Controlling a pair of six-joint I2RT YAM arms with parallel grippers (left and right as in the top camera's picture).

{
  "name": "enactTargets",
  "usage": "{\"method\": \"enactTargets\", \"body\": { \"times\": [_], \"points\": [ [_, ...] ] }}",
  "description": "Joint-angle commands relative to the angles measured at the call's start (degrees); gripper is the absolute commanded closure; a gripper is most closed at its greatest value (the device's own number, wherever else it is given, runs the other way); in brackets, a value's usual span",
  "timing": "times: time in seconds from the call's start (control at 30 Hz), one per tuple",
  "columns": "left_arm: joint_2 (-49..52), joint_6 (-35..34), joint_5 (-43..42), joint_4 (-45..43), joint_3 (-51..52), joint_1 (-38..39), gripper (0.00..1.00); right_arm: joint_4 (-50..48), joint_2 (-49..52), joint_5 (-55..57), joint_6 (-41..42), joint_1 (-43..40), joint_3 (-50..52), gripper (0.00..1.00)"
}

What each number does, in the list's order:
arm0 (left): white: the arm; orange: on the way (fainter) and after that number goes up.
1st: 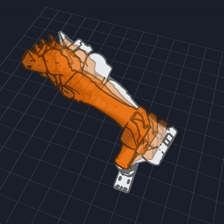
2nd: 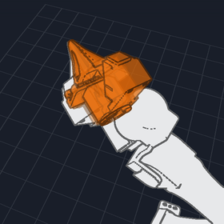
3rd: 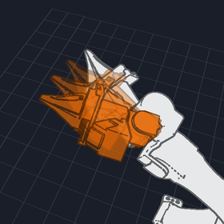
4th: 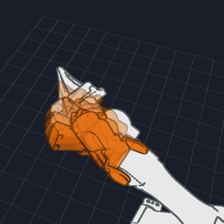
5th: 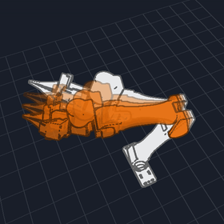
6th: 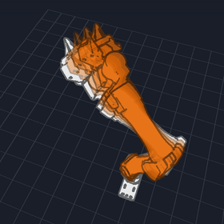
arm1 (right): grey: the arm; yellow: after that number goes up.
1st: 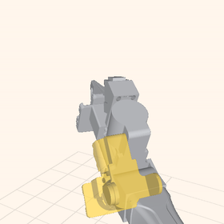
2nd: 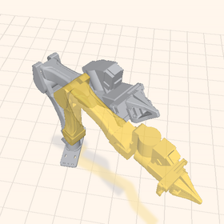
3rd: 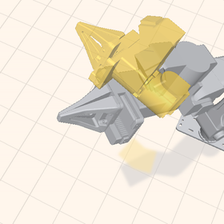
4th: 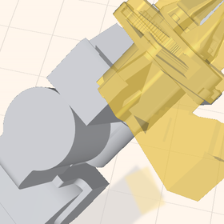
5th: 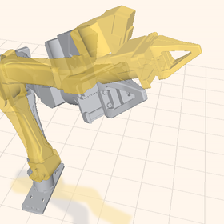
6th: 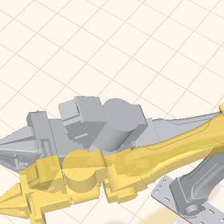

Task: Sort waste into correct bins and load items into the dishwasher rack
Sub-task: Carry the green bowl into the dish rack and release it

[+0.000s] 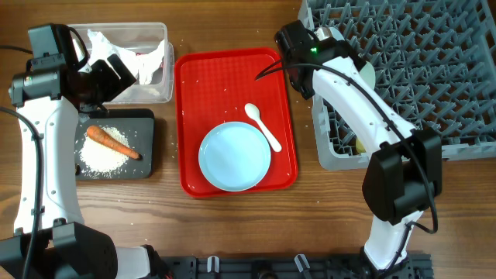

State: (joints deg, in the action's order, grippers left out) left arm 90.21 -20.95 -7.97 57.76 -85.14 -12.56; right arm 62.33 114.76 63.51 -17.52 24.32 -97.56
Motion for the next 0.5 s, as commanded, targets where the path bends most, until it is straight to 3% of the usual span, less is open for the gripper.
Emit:
{"method": "enactTargets", "body": {
  "times": [0.0, 0.23, 0.47],
  "points": [
    [-0.2, -0.5, 0.0, 0.0, -0.6, -0.2, 0.00, -1.0, 1.6, 4.8, -7.4, -1.2, 0.9, 0.96],
    [-0.2, -0.5, 0.0, 0.0, -0.6, -0.2, 0.00, -3.2, 1.6, 7.2, -13.1, -1.9, 0.9, 0.96],
    [-0.2, -0.5, 0.0, 0.0, -0.6, -0.2, 0.00, -4.2, 1.6, -6.2, -13.8, -1.1, 0.9, 0.96]
  ]
}}
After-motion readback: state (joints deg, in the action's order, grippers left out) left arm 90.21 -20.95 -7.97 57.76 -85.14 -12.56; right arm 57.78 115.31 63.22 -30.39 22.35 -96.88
